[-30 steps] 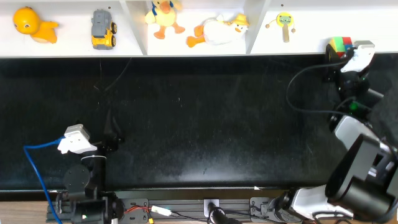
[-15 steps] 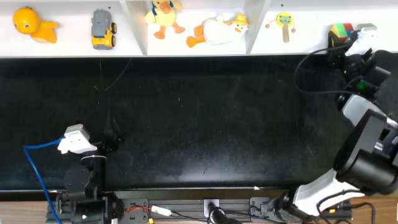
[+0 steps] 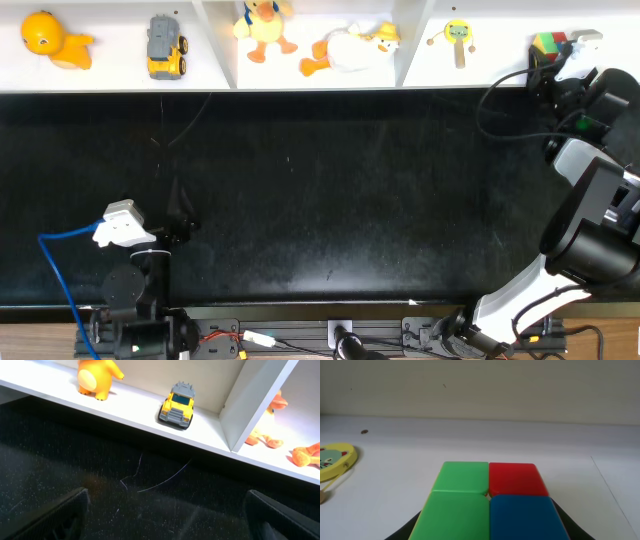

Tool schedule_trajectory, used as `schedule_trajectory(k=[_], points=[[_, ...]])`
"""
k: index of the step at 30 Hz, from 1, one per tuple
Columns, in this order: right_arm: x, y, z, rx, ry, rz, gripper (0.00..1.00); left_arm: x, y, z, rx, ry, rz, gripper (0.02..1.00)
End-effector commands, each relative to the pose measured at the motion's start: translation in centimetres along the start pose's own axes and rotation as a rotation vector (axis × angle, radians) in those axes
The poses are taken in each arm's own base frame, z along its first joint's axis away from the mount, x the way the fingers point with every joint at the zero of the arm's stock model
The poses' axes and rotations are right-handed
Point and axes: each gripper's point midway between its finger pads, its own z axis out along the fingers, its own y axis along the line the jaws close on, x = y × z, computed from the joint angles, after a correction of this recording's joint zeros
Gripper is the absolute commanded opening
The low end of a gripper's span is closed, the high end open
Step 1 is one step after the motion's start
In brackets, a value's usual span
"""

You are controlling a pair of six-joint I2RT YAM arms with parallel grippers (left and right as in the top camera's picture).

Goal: Store Toys

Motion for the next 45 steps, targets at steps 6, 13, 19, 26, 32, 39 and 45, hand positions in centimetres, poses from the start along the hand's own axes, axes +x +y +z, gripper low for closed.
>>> schedule_trajectory(k=[6,13,19,26,32,39,45], points=[[-0.1,0.1,0.6,0.001,0.001,0.049,0.623,0.2,-0.3,0.0,0.019,-0.003,0.020,0.998],[-0.1,0.2,0.4,0.000,0.017,0.058,0.993,0.2,-0.3,0.0,0.019,-0.003,0.020,0.998],[-2.1,0.5,-0.9,0.007,0.028,0.040,0.996,0.2,-0.3,0.0,0.019,-0.003,0.020,0.998],[-3.9,0.3,-4.3,0.105,0.130,0.035,0.993,0.2,-0.3,0.0,0.019,-0.003,0.020,0.998],[-5.7,1.7,-8.9,0.157,0.226,0.047,0.996,0.2,-0.3,0.0,0.019,-0.003,0.020,0.998],[-7.3,4.7,-15.1,0.182,0.276,0.064,0.993,0.2,-0.3,0.0,0.019,-0.002,0.020,0.998],[-6.9,7.6,-19.4,0.169,0.289,0.072,0.996,0.2,-0.3,0.0,0.019,-0.003,0.020,0.998]])
